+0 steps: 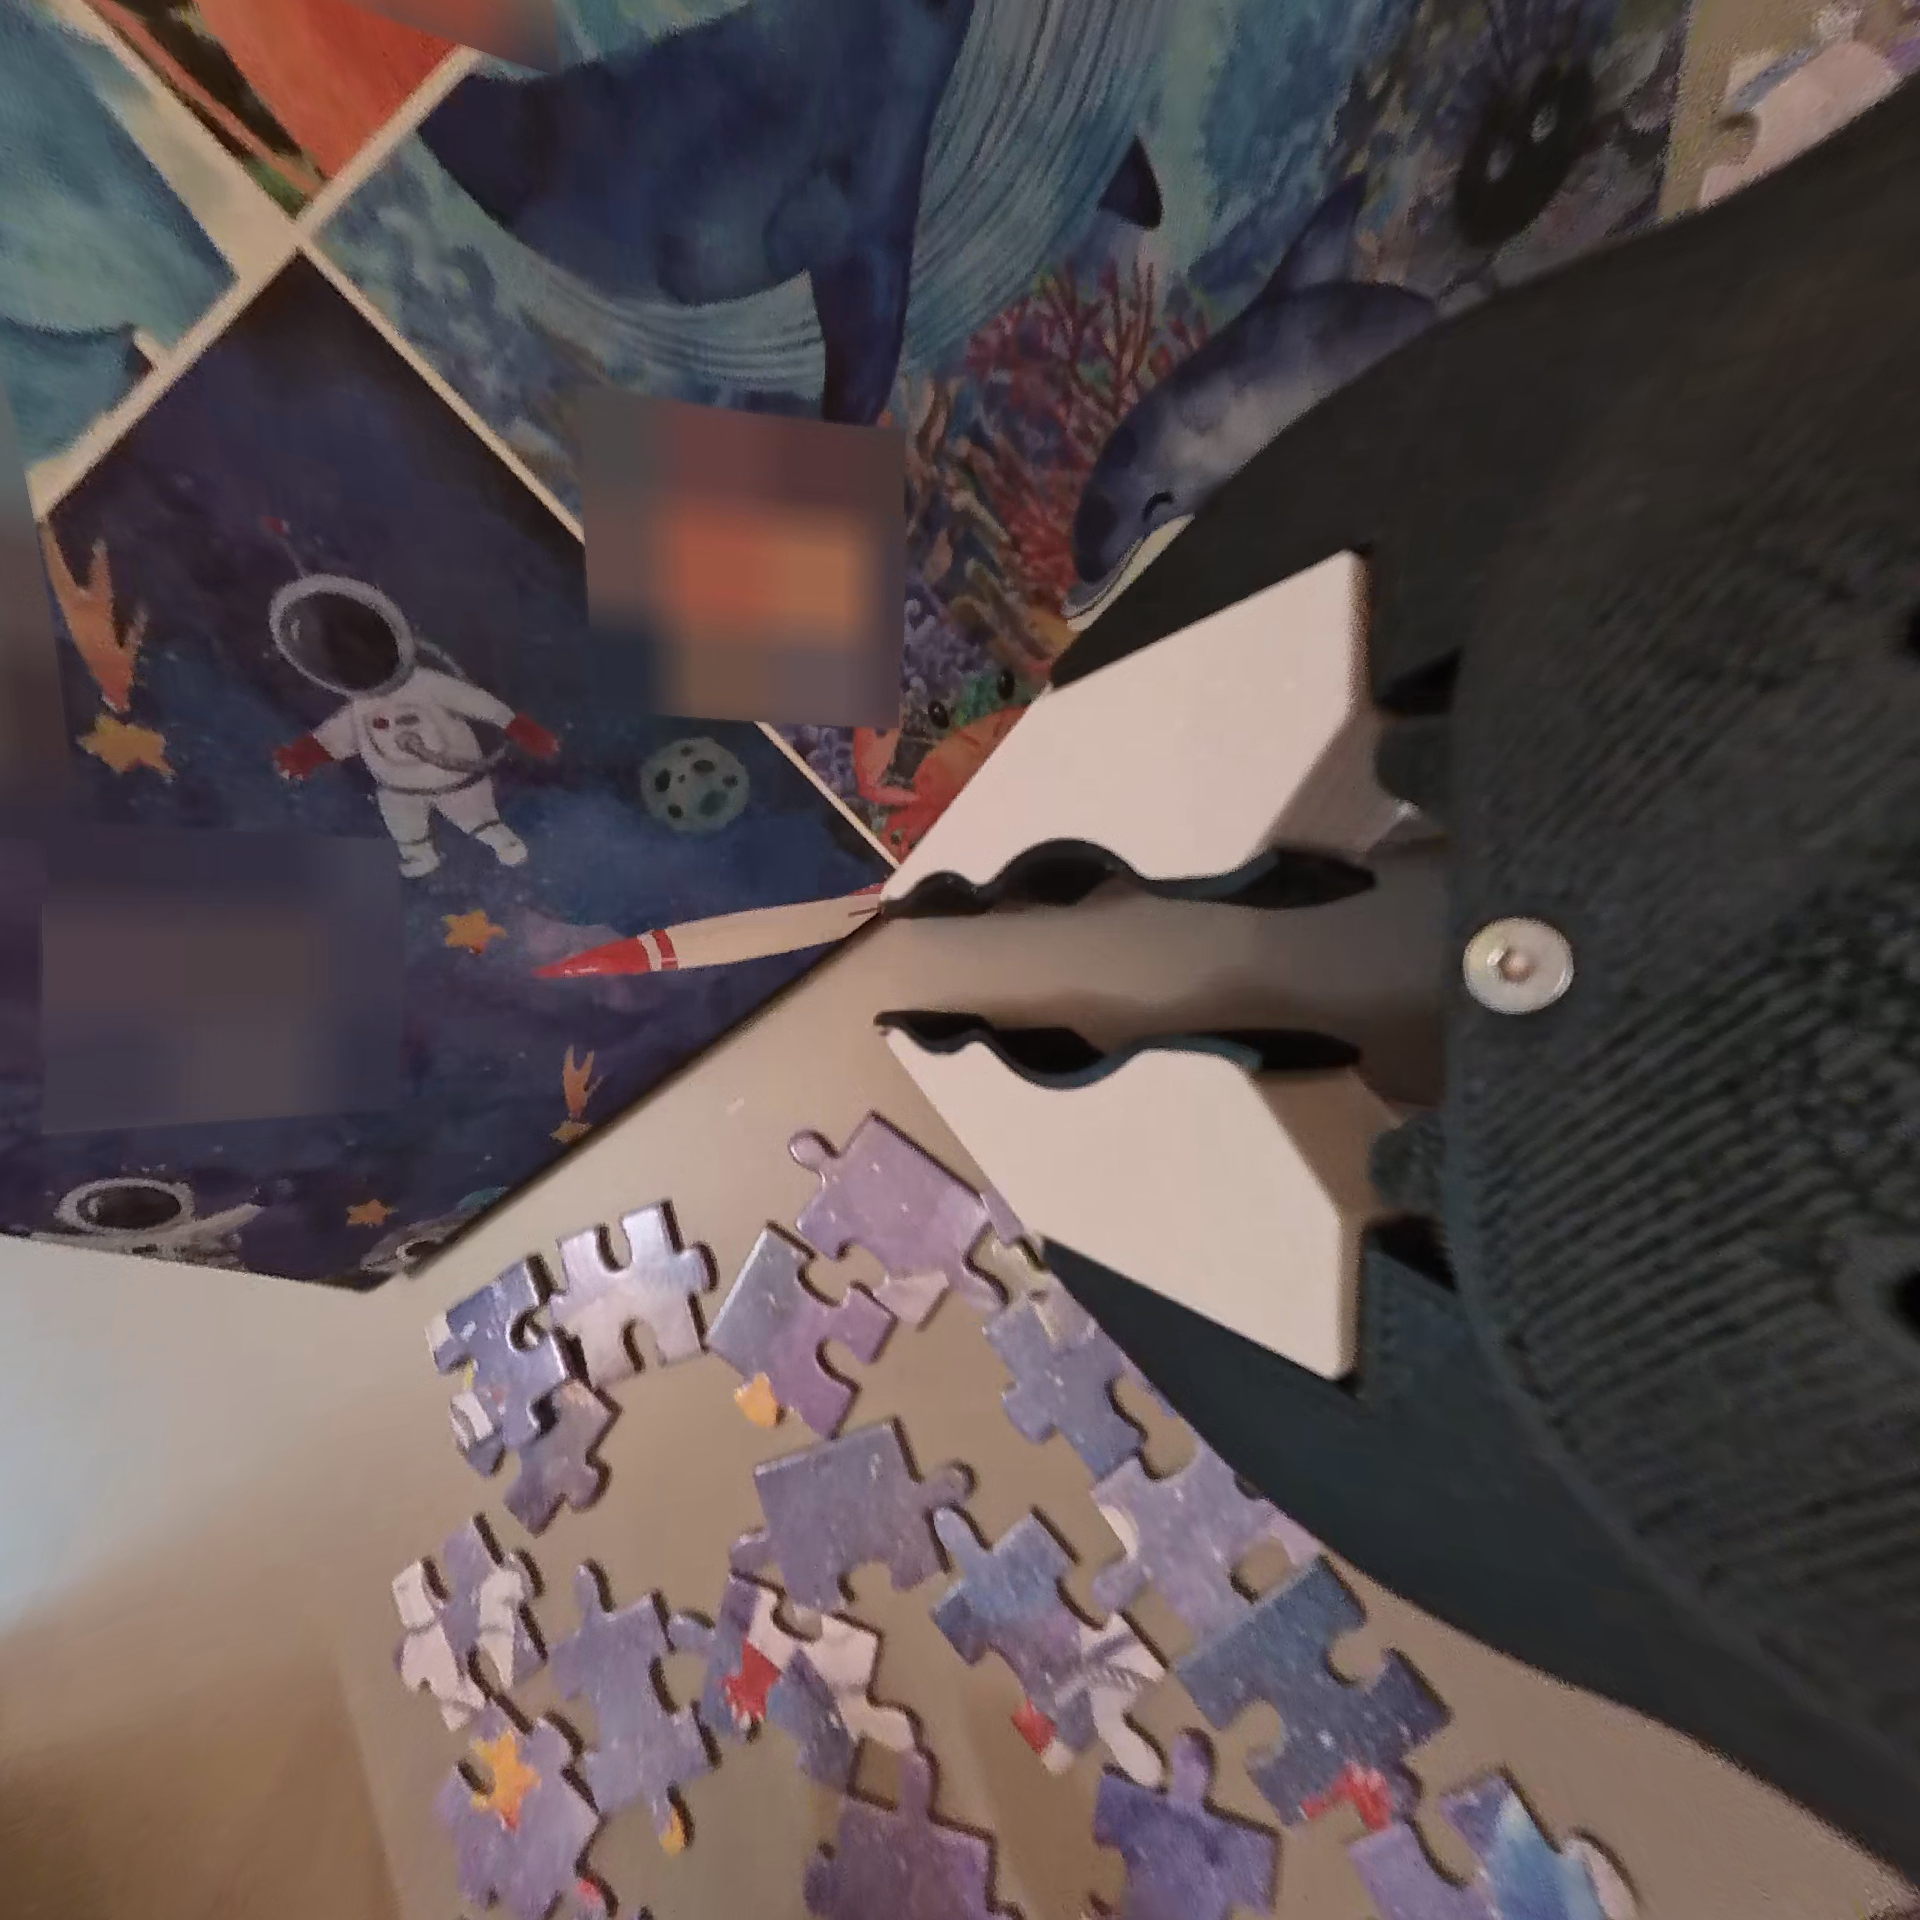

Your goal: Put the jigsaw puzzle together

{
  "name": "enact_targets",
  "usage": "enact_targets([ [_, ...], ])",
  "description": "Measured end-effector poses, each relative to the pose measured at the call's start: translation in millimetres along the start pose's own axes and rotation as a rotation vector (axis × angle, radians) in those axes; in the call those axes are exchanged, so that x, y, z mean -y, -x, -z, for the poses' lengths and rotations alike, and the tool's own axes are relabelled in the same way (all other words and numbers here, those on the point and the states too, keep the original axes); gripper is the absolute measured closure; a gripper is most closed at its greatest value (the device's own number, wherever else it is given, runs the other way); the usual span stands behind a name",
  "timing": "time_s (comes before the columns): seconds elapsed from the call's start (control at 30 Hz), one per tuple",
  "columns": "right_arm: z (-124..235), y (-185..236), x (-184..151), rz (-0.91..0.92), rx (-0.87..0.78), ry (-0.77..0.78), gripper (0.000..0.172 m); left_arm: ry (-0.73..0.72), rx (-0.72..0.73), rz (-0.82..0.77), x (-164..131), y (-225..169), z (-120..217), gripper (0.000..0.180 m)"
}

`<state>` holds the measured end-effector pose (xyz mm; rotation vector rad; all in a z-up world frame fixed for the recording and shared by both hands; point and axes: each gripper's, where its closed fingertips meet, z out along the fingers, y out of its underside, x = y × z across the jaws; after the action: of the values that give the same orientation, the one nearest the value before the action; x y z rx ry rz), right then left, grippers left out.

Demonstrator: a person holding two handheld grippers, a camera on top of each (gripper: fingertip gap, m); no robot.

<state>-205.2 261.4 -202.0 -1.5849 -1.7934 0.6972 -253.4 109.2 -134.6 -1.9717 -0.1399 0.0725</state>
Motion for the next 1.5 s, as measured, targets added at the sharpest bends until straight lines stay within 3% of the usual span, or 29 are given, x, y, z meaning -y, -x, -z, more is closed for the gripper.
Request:
enact_targets([
  [0.33, -10, 3, 3, 0.008, -0.018, -0.021, 0.142, 0.001, 0.0, -0.004, -3, -2, 0, 0.159],
  [1.1, -21, 5, -1, -0.025, 0.013, -0.016, 0.138, 0.008, 0.001, -0.005, -13, -4, -1, 0.159],
  [1.5, -6, 16, 11, -0.03, 0.057, -0.053, 0.133, 0.002, 0.0, -0.006, -13, -5, -1, 0.159],
])
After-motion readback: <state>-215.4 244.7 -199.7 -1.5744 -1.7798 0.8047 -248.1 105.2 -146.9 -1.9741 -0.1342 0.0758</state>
